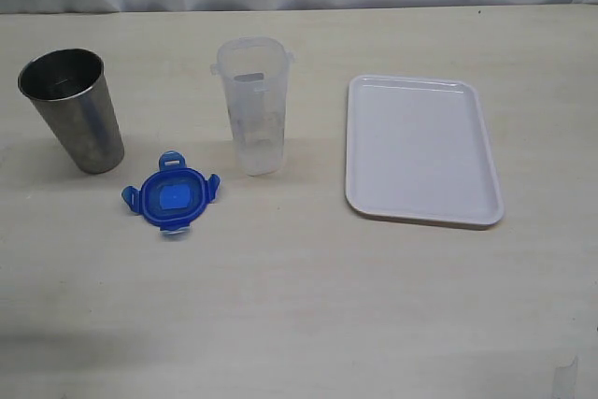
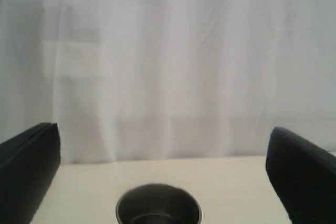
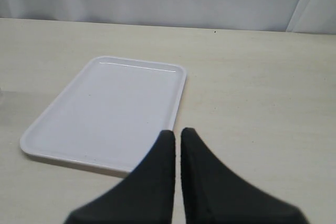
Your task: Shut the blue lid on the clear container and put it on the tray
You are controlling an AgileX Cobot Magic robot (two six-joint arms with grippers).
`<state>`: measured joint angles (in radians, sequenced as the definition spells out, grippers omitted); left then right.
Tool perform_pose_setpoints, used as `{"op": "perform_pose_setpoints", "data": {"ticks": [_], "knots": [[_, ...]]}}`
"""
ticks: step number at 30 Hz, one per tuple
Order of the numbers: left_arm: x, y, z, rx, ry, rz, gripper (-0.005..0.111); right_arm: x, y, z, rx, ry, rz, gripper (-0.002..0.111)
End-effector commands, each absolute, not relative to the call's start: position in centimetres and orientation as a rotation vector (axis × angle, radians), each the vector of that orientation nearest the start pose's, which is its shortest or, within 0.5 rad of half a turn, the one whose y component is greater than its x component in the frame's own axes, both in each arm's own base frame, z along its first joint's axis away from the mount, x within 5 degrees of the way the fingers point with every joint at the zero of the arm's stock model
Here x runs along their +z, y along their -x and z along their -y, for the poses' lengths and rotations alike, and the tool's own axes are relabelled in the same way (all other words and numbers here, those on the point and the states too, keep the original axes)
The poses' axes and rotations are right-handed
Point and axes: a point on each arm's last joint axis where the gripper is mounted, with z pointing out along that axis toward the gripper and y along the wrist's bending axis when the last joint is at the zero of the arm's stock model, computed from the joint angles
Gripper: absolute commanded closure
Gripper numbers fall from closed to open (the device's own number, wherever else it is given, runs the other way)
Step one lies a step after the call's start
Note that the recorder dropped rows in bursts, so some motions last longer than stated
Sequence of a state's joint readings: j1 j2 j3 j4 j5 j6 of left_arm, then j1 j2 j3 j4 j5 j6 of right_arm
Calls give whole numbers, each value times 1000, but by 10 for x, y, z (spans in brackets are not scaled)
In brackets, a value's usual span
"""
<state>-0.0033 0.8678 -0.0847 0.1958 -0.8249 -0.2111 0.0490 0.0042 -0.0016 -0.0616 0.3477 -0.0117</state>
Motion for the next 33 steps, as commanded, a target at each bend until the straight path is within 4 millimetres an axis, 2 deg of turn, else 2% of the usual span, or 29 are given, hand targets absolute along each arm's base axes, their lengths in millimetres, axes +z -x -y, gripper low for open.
{"op": "perform_pose_setpoints", "data": {"ticks": [1,10,17,22,25,33], "knots": [[211,-163,19,-191,-121,-1514,4,182,-53,0,-40,91,-1827,104],[176,-188,21,-175,-172,-1592,4,182,-53,0,-40,91,-1827,104],[149,-213,22,-190,-177,-1714,4,182,-53,0,-40,91,-1827,104],[128,-221,22,-188,-191,-1798,4,182,-53,0,-40,91,-1827,104],[120,-227,22,-190,-191,-1826,4,182,-53,0,-40,91,-1827,104],[114,-246,27,-216,-244,-1814,4,182,-53,0,-40,91,-1827,104]]}}
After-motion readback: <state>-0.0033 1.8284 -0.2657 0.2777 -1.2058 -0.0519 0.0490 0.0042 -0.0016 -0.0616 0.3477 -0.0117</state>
